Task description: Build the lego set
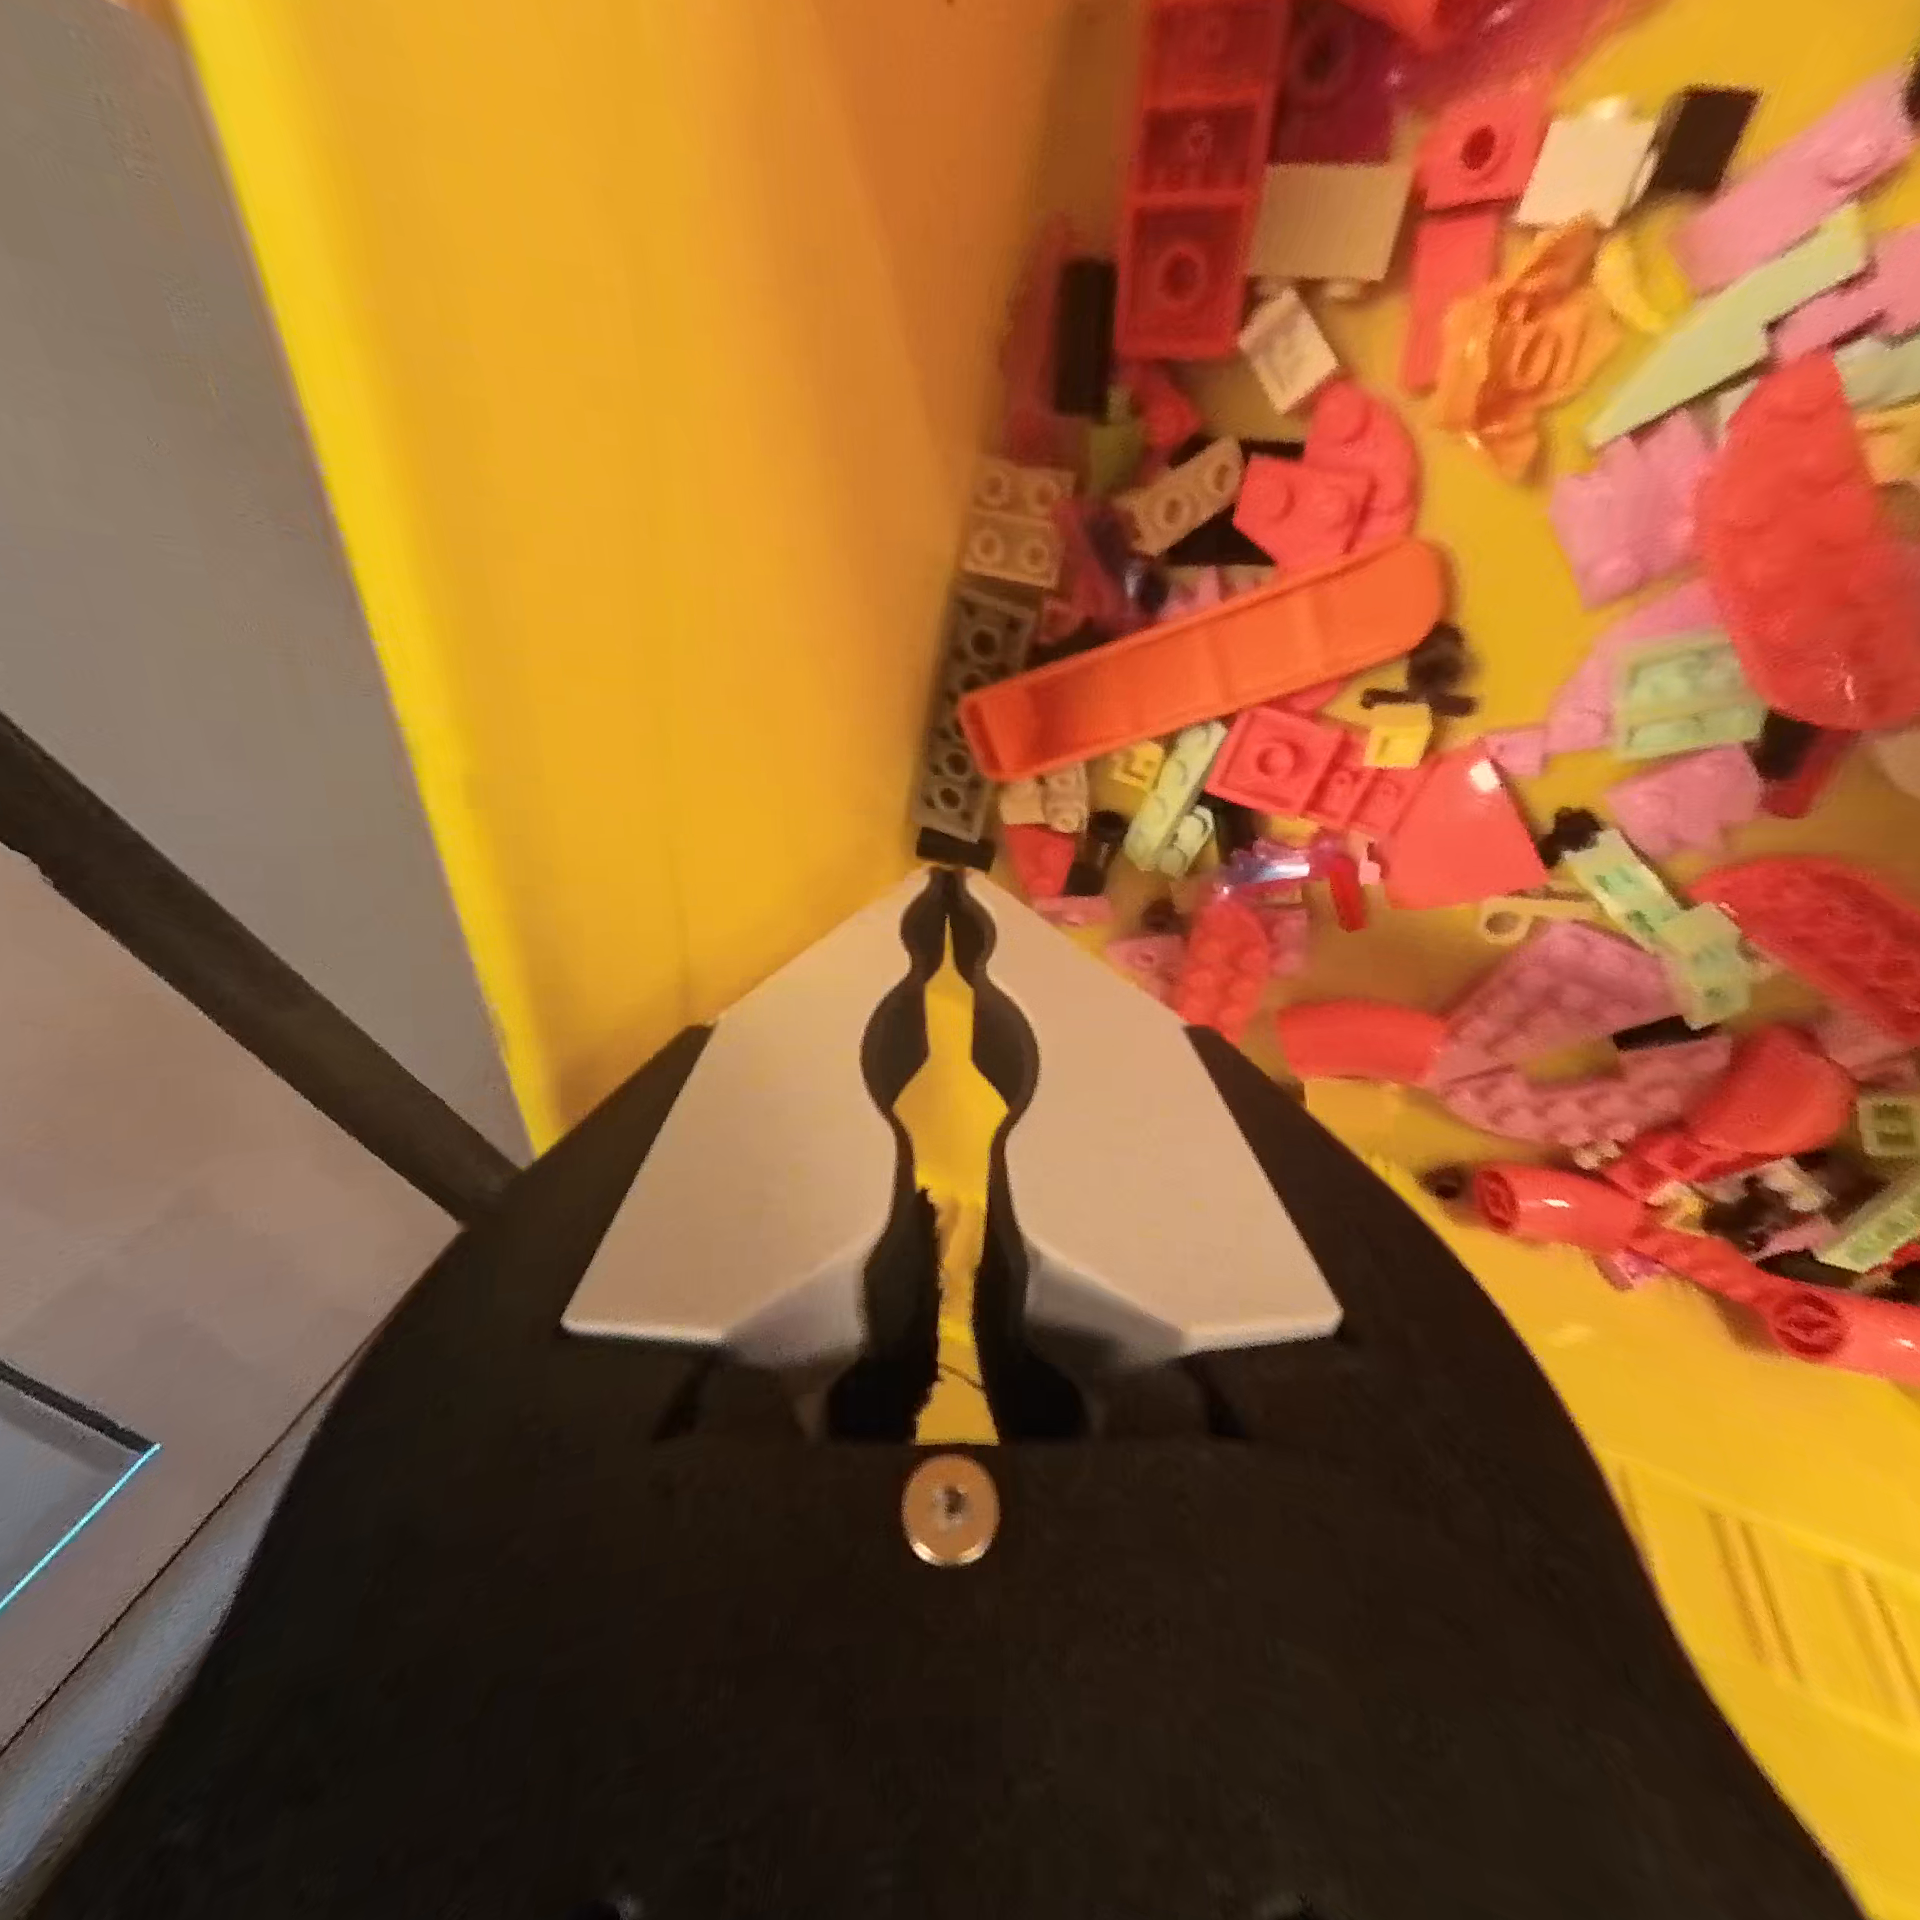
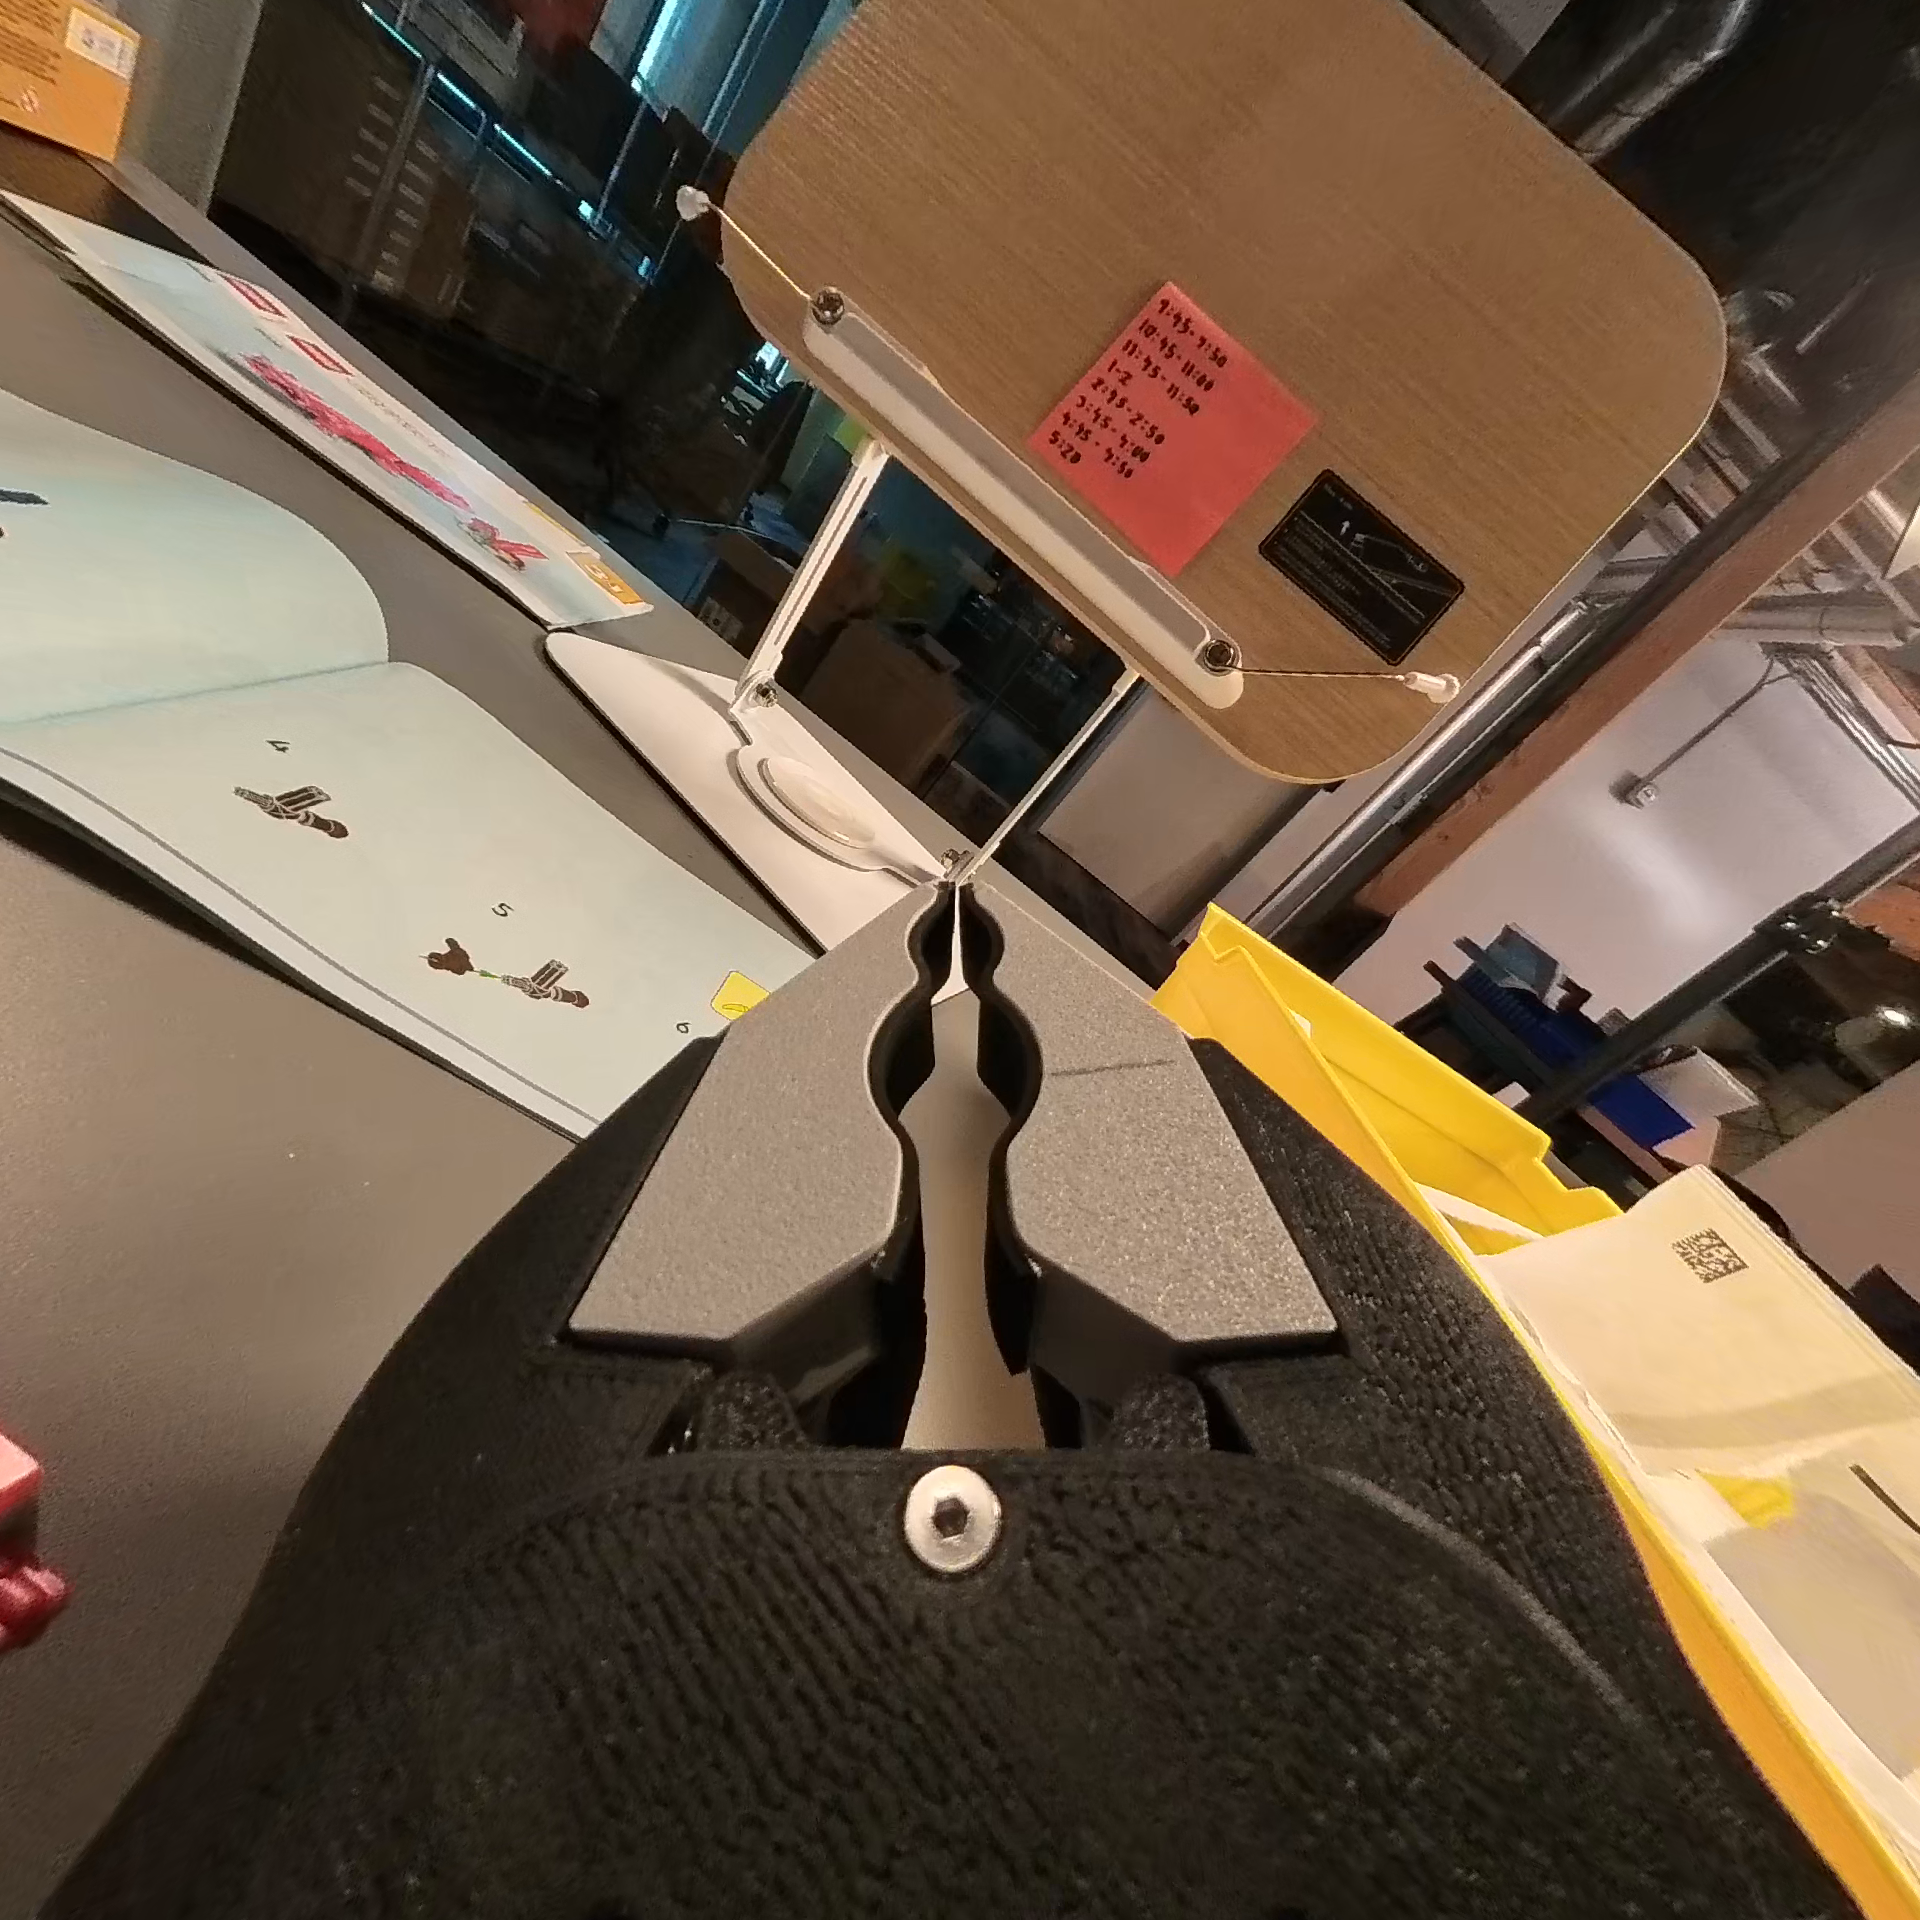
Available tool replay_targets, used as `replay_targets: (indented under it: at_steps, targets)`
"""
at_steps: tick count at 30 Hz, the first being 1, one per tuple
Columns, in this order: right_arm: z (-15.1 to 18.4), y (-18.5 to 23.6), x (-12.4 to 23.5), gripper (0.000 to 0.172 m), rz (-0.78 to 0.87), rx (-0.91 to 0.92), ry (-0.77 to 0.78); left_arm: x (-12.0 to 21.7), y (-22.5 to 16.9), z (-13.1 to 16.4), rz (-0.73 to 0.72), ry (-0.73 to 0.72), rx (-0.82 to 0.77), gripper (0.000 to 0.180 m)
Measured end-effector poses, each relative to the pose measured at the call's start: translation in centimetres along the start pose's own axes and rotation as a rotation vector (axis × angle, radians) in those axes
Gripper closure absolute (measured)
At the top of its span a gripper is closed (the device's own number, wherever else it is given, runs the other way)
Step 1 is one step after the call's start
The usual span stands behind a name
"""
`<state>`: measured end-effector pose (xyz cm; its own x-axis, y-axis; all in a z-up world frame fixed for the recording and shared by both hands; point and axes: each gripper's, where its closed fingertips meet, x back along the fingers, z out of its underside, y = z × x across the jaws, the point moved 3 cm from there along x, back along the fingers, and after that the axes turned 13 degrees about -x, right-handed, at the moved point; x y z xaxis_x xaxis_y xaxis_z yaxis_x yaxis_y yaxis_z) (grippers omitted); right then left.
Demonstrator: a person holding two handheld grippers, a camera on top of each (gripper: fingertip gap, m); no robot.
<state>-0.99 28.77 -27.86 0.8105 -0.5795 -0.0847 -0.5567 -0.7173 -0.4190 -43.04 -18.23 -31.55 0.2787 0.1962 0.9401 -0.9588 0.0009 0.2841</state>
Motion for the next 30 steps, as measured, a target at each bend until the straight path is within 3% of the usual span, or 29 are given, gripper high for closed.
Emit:
replay_targets:
  at_steps: [8,14,20,25,30]
  targets:
    - [0.0,0.1,0.0,0.172,-0.002,0.002,-0.001,1.7,0.8,-4.9,-0.085,-0.347,-0.114,0.180]
    - [0.0,0.0,0.1,0.172,-0.002,-0.001,-0.003,-0.2,-0.8,-4.6,0.037,-0.224,-0.143,0.180]
    - [0.0,0.1,0.1,0.172,-0.007,-0.002,-0.005,0.0,-5.1,-2.4,0.433,-0.123,-0.081,0.180]
    - [0.0,0.1,0.1,0.172,-0.009,-0.001,-0.005,2.0,-2.5,-4.1,0.347,-0.377,0.053,0.180]
    - [0.0,0.2,0.1,0.172,-0.010,0.002,-0.004,1.8,-2.1,-4.2,0.346,-0.377,0.085,0.156]
